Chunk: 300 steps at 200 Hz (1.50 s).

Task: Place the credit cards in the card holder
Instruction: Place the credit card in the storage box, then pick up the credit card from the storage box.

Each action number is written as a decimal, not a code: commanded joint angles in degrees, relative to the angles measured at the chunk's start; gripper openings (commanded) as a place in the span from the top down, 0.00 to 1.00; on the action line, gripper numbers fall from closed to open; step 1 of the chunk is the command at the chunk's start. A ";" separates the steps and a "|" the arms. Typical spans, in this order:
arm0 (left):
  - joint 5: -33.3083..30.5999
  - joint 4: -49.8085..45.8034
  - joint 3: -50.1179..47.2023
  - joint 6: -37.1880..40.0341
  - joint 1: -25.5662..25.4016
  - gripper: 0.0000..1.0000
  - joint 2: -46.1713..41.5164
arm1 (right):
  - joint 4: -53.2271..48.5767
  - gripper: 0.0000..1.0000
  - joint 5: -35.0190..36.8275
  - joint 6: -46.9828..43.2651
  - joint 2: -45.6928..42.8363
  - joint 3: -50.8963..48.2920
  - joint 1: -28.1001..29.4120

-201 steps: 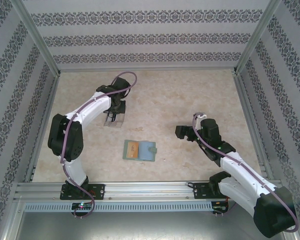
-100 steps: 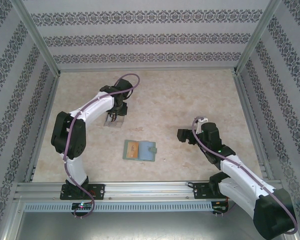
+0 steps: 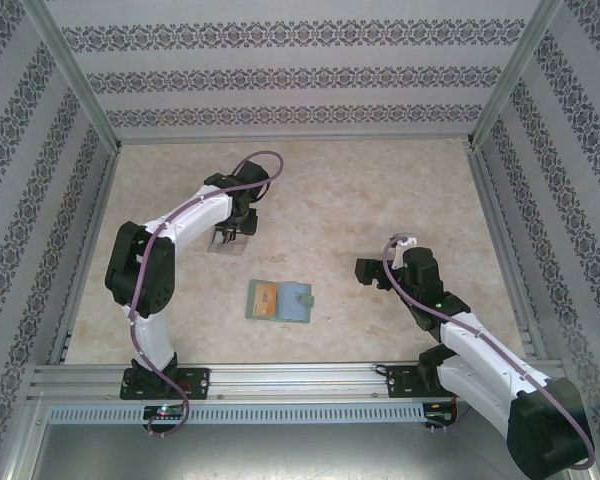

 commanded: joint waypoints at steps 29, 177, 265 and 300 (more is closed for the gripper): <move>-1.14 -0.38 -0.85 -1.26 -0.56 0.69 -0.59 | 1.77 0.02 2.29 -0.58 -0.24 -1.26 -0.59; -4.71 -4.04 1.77 -1.41 -1.45 1.00 1.23 | 2.22 0.02 3.12 -0.47 -0.62 -1.71 -0.60; -6.09 -4.69 2.21 -2.15 -2.03 0.93 1.35 | 2.35 0.02 3.33 -0.42 -0.64 -1.83 -0.59; -7.51 -5.38 2.61 -2.48 -2.03 0.84 2.22 | 2.33 0.02 3.33 -0.45 -0.59 -1.83 -0.65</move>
